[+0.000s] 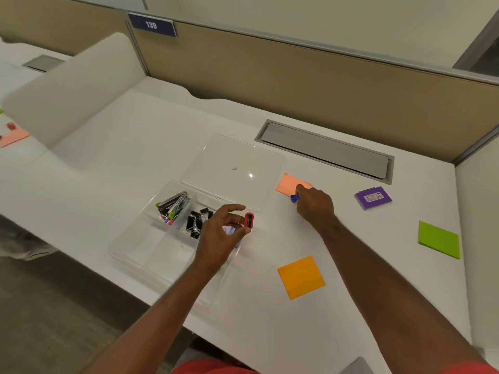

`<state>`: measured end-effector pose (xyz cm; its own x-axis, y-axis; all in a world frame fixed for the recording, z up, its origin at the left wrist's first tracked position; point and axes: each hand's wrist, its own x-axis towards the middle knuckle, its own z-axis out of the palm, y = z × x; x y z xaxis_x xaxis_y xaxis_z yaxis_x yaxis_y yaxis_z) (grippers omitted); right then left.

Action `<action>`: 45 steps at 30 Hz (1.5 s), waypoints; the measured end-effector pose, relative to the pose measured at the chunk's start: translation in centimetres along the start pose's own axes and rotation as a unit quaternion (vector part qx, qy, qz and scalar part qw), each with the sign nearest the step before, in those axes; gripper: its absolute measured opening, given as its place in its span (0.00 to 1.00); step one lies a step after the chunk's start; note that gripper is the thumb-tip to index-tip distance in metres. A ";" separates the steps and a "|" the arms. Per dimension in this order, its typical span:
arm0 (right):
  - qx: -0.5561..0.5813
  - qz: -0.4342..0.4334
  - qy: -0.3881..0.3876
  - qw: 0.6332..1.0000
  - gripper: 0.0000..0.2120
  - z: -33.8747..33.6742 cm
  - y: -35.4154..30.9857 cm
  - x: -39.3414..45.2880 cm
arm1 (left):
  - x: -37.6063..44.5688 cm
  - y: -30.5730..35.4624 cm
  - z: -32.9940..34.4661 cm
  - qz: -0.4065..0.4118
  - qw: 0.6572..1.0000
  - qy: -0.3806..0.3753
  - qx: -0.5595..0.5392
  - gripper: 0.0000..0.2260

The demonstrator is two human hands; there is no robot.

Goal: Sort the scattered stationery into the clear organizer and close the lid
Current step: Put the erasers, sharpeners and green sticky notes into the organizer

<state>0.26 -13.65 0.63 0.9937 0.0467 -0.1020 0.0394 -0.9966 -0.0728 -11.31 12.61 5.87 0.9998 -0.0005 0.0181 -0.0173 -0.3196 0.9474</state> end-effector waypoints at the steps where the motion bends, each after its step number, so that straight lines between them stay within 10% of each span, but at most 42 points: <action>1: -0.006 -0.005 -0.006 1.000 0.10 0.1 -0.2 0.2 | -0.2 -0.1 -0.6 -0.003 1.000 0.008 -0.001 0.22; 16: -0.014 0.052 -0.001 0.999 0.10 1.0 -2.5 0.8 | -0.6 -3.5 -7.1 0.006 0.999 0.008 0.042 0.27; 25: 0.249 0.166 0.058 0.952 0.07 0.5 -5.7 -2.0 | 1.4 -6.6 -10.9 0.043 0.992 -0.053 0.106 0.20; 35: 0.375 0.154 0.134 0.904 0.06 -1.2 -13.7 -6.6 | 2.9 -10.6 -11.6 0.262 0.926 -0.182 0.203 0.20; 45: 0.376 0.075 -0.011 0.924 0.11 -1.3 -19.1 -11.2 | 2.6 -11.4 -12.0 0.281 0.884 -0.271 0.258 0.20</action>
<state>-11.52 4.75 4.42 0.9794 -0.0780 -0.1865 -0.1906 -0.6634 -0.7235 -8.57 27.67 -1.03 0.6919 -0.7059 0.1518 -0.6478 -0.5140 0.5623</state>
